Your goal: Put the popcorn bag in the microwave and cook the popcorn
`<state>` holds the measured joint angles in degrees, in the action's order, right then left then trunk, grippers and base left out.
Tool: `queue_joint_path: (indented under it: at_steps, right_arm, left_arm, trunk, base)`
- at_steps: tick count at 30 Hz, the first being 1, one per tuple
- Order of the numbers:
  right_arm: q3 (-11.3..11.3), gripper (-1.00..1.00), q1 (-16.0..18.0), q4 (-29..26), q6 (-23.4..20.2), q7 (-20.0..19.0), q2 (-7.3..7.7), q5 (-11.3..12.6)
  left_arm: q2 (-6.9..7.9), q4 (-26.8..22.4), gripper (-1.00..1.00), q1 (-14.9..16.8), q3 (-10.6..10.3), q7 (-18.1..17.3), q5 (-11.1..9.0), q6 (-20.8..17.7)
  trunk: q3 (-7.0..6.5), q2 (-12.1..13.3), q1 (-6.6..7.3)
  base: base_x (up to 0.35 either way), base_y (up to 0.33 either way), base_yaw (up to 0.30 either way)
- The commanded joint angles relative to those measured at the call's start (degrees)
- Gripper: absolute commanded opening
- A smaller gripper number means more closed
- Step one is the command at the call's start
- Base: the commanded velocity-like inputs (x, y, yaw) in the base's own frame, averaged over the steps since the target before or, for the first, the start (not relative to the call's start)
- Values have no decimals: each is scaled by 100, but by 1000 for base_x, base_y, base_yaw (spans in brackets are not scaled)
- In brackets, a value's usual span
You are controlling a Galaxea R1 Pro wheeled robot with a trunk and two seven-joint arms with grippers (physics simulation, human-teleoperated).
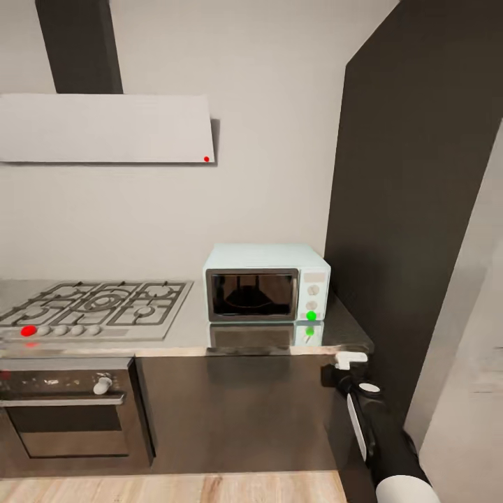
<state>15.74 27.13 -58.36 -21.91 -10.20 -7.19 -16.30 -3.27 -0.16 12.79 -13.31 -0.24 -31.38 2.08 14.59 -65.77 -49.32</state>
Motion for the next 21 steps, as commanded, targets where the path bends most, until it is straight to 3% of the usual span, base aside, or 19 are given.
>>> queue_joint_path:
  at_steps: [1,4,7,9,11,16,21]
  right_arm:
    - [29,-100,-4,426,0,-51,17,-63]
    - [27,-100,-14,2263,113,9,262,-157]
    - [18,-100,-15,4229,856,44,480,-355]
    - [13,-100,-2,5684,1271,65,700,-537]
    - [8,-100,-52,5964,1542,68,775,-572]
    - [8,-100,-826,6019,1731,71,785,-642]
    - [-9,-100,-955,6020,1849,22,746,-672]
  left_arm:
    - [1,7,100,4,-49,-3,-52,20]
    - [2,5,100,4,-49,-3,-52,20]
    - [2,5,100,4,-49,-3,-52,20]
    - [4,7,100,4,-49,-3,-55,20]
    - [16,7,100,4,-49,-3,-60,20]
    - [28,7,100,4,-49,-4,-70,20]
    - [81,-3,100,-4,-49,6,-54,20]
  trunk:
    - [7,-6,4]
    - [7,-6,4]
    - [7,-6,4]
    - [7,-6,4]
    - [7,-6,4]
    - [7,-6,4]
    - [7,-6,4]
  base:
    - [-346,0,0]
    - [-346,0,0]
    - [-346,0,0]
    - [-295,0,0]
    - [-69,0,0]
    - [-8,0,0]
    - [0,0,0]
